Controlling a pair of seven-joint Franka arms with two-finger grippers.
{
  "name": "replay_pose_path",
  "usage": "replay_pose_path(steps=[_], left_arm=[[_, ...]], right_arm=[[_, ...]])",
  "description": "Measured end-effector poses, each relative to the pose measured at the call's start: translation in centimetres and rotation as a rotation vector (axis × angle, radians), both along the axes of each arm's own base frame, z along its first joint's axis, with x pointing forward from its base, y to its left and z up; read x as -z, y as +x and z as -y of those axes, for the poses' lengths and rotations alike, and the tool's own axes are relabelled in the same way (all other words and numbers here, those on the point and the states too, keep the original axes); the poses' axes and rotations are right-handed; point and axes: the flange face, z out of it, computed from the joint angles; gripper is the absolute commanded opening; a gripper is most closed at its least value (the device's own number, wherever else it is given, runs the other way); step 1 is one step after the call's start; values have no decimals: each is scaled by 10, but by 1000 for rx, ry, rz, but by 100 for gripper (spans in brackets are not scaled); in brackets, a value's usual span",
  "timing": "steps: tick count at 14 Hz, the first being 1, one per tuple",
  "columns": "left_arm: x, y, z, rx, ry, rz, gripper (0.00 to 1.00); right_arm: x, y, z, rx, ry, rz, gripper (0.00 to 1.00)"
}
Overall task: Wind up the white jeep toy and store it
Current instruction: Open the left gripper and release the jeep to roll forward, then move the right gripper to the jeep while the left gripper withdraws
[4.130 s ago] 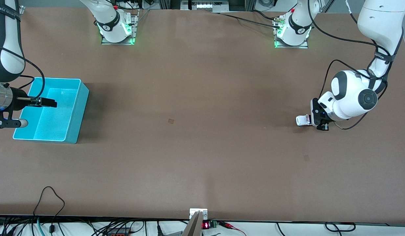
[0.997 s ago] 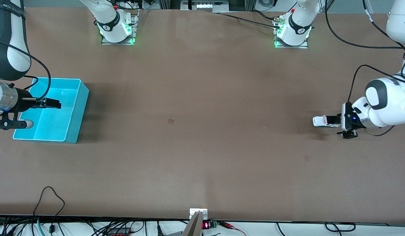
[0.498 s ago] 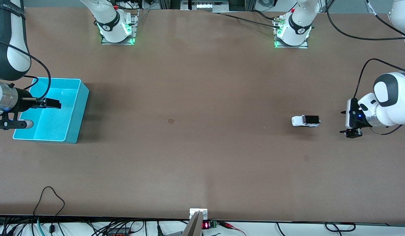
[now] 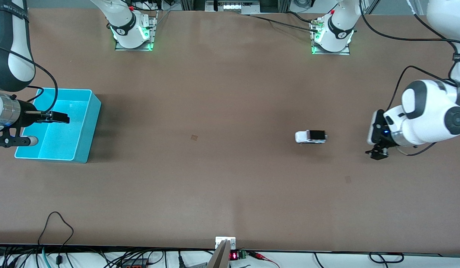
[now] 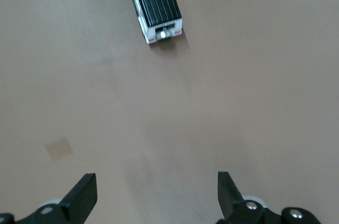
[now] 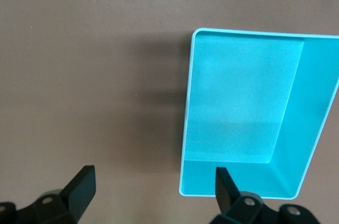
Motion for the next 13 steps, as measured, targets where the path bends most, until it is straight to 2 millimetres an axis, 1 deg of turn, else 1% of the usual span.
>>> replay_pose_path(steps=[3,6,10,12,13], left_arm=[[-9,6,47,-42,13,13,100],[-11,5,81,-197,35,1,100],[-13,3,113,-494,72,-17,100],[-26,10,123,-639,75,3,100],[-37,16,123,-716,74,22,100]], right_arm=[[1,0,0,0,0,-1,100],[1,0,0,0,0,-2,100],[1,0,0,1,0,-3,100],[1,0,0,1,0,-3,100],[2,0,0,1,0,-4,100]])
